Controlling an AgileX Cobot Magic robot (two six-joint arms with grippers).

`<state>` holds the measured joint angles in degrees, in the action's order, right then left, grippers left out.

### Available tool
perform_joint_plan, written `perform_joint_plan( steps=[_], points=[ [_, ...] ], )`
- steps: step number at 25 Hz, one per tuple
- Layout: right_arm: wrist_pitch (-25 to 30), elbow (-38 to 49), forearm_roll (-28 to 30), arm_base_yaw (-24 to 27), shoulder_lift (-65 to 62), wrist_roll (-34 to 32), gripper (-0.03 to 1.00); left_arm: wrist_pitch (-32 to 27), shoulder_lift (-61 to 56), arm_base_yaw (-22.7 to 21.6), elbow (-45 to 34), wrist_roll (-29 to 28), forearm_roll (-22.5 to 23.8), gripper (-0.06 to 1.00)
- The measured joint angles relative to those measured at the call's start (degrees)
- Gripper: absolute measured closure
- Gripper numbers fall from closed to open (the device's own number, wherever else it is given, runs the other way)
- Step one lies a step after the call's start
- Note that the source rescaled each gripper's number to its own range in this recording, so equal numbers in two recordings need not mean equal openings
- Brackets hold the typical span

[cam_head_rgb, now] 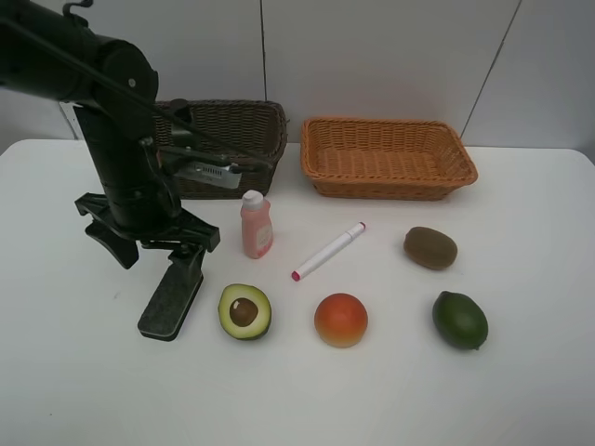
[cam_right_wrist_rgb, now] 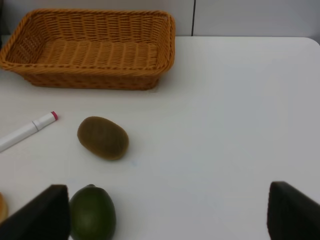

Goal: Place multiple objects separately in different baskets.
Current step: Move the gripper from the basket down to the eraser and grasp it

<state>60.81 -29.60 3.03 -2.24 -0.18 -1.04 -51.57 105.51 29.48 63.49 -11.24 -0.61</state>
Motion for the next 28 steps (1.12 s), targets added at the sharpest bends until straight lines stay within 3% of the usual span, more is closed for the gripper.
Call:
perform_joint_plan(
  steps=[7,24,26,28],
  points=[
    [0.0,0.0,0.0,0.0,0.0,0.0,-0.03,3.0,3.0,0.3,0.0,-4.8,0.6,-0.06],
    [0.0,0.0,0.0,0.0,0.0,0.0,-0.03,7.5,12.6,0.3,0.5,-5.9,0.6,-0.05],
    [0.0,0.0,0.0,0.0,0.0,0.0,-0.03,7.5,12.7,0.3,0.5,-5.9,0.1,0.01],
    [0.0,0.0,0.0,0.0,0.0,0.0,-0.03,7.2,12.7,0.3,0.5,-5.9,-0.2,0.19]
  ],
)
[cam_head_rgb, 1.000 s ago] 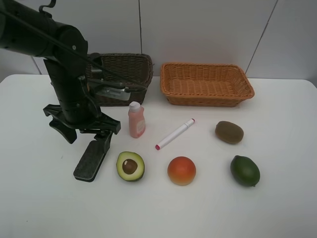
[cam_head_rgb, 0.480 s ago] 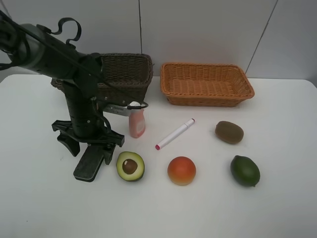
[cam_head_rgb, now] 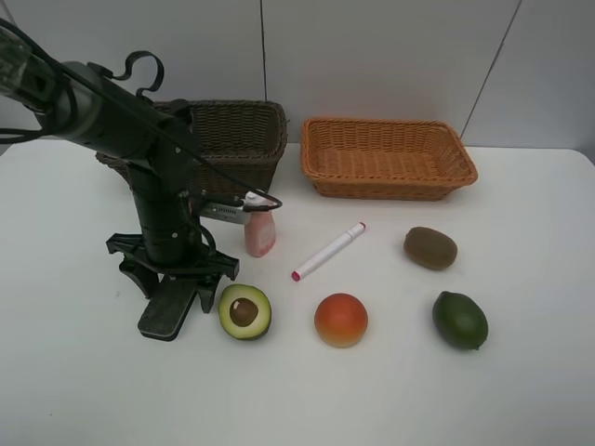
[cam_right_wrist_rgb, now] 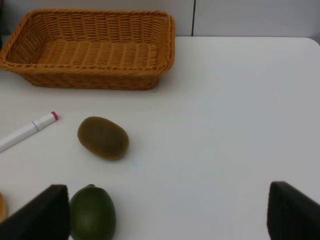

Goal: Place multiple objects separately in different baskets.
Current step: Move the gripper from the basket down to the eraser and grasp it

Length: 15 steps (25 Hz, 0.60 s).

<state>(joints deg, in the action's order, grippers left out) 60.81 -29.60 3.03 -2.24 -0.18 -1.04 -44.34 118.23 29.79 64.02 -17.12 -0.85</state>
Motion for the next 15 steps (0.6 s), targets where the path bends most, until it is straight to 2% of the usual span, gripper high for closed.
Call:
perform_joint_plan(
  steps=[2,9,12,15],
  points=[
    [0.0,0.0,0.0,0.0,0.0,0.0,-0.03,-0.7,0.1,0.0,0.0,0.0,-0.1,0.42],
    [0.0,0.0,0.0,0.0,0.0,0.0,-0.03,-1.6,-0.1,0.0,0.1,0.9,0.3,0.4],
    [0.0,0.0,0.0,0.0,0.0,0.0,-0.03,-5.5,-2.1,-0.1,1.3,2.1,0.8,0.4],
    [0.0,0.0,0.0,0.0,0.0,0.0,-0.03,-10.0,-7.0,-1.7,6.4,3.6,0.8,0.4]
  ],
)
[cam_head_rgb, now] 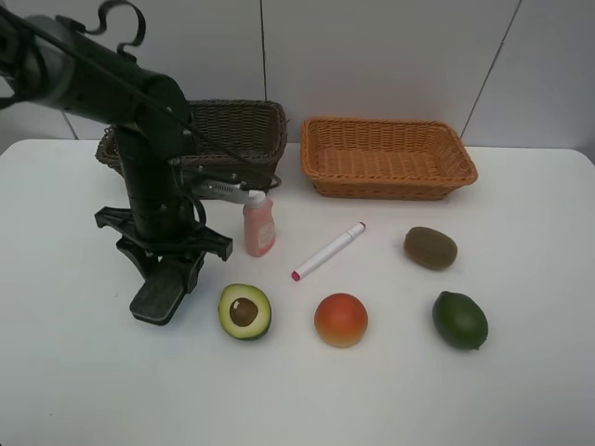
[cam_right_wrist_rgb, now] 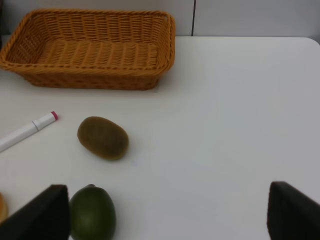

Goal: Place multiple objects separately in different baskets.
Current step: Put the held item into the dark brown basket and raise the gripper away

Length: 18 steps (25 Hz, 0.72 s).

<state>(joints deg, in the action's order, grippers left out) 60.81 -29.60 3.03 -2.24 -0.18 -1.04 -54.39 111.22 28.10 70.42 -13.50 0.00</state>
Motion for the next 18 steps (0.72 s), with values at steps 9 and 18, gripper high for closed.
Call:
perform_joint_plan(
  steps=[9,18],
  points=[
    [0.0,0.0,0.0,0.0,0.0,0.0,-0.03,-10.0,-0.8,-16.1,27.8,3.6,0.5,0.4],
    [0.0,0.0,0.0,0.0,0.0,0.0,-0.03,-12.8,14.7,-22.3,48.6,4.9,0.5,0.4]
  ],
)
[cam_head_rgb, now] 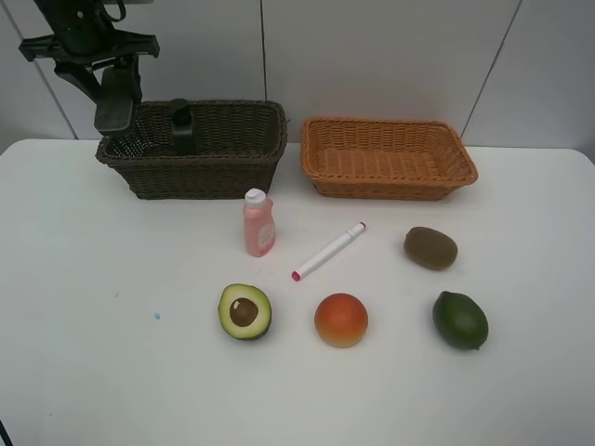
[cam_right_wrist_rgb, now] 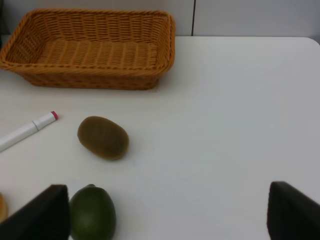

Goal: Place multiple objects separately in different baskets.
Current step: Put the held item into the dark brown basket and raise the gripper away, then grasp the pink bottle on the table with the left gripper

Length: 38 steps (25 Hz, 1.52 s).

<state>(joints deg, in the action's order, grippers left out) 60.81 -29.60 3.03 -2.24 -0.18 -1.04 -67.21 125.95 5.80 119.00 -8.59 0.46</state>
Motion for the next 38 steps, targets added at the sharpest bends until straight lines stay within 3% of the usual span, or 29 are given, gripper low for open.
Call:
perform_joint_plan(
  steps=[4,8,13,15,19,23,29,34,38],
  points=[
    [0.0,0.0,0.0,0.0,0.0,0.0,-0.03,-0.7,4.7,-0.1,3.7,0.0,0.0,0.4],
    [0.0,0.0,0.0,0.0,0.0,0.0,-0.03,2.4,6.1,0.0,3.8,0.2,0.6,0.4],
    [0.0,0.0,0.0,0.0,0.0,0.0,-0.03,5.7,6.2,0.0,3.9,0.2,2.9,0.16],
    [0.0,0.0,0.0,0.0,0.0,0.0,-0.03,5.9,6.2,0.0,3.9,0.3,3.0,0.12],
    [0.0,0.0,0.0,0.0,0.0,0.0,-0.03,4.5,6.4,0.0,4.7,0.0,3.0,0.1],
    [0.0,0.0,0.0,0.0,0.0,0.0,-0.03,-1.4,6.5,0.0,9.7,-0.5,2.1,0.09],
    [0.0,0.0,0.0,0.0,0.0,0.0,-0.03,-1.5,1.3,0.0,11.4,0.9,-2.4,0.09],
    [0.0,0.0,0.0,0.0,0.0,0.0,-0.03,-1.5,-7.3,0.5,2.2,5.0,-7.1,0.09],
    [0.0,0.0,0.0,0.0,0.0,0.0,-0.03,-1.4,-16.5,2.5,-12.2,7.8,-7.3,0.09]
  ],
)
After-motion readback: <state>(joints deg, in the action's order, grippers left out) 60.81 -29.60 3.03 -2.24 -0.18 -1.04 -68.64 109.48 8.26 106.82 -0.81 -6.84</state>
